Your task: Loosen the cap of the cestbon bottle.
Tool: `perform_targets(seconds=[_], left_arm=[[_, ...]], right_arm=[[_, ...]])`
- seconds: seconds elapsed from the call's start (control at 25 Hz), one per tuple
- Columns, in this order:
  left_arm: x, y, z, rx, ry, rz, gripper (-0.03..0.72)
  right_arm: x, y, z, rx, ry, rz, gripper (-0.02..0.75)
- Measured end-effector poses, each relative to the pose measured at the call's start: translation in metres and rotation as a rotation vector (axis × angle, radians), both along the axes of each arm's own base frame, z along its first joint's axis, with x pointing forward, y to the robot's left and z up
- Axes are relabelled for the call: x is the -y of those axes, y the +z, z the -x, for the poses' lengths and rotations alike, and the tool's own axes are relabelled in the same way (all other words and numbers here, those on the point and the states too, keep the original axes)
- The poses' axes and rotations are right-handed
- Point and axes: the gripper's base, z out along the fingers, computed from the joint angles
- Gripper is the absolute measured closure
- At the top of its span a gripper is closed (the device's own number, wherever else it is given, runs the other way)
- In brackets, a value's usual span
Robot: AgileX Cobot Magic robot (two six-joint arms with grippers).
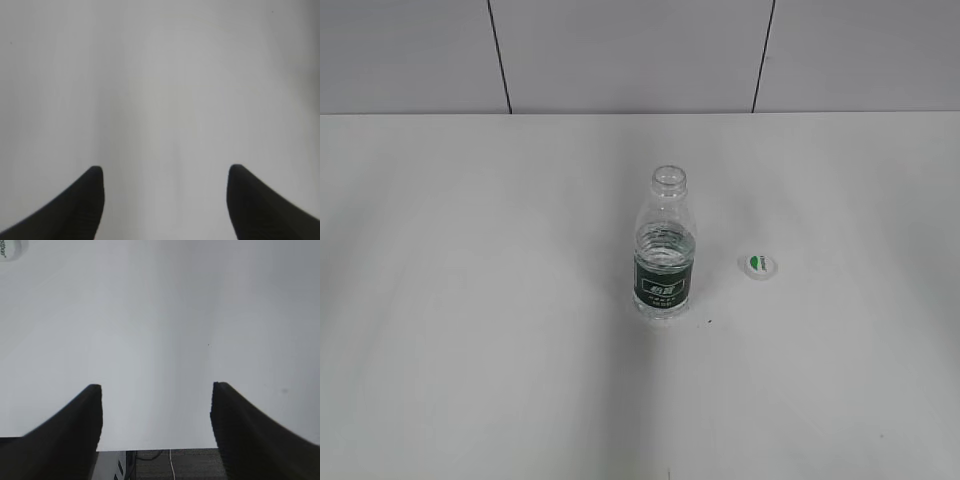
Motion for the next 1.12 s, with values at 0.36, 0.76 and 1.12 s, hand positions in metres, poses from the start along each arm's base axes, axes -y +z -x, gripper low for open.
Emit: perform_targets(seconds=[0.36,0.76,1.12], left_arm=[[-0.008,-0.022,0.081,0.054,-0.008,0.0,0.223],[-0.013,-0.042,0.175,0.336,-0.021,0.1,0.235],[-0.019,-0.061,0.232,0.542,-0.031,0.135,0.235]], right_arm=[[0.005,0.043,0.068,0.198,0.001,-0.009,0.222],[0.01,0.089,0.155,0.5,0.001,-0.03,0.222],[0.014,0.105,0.22,0.663,0.0,-0.041,0.222]])
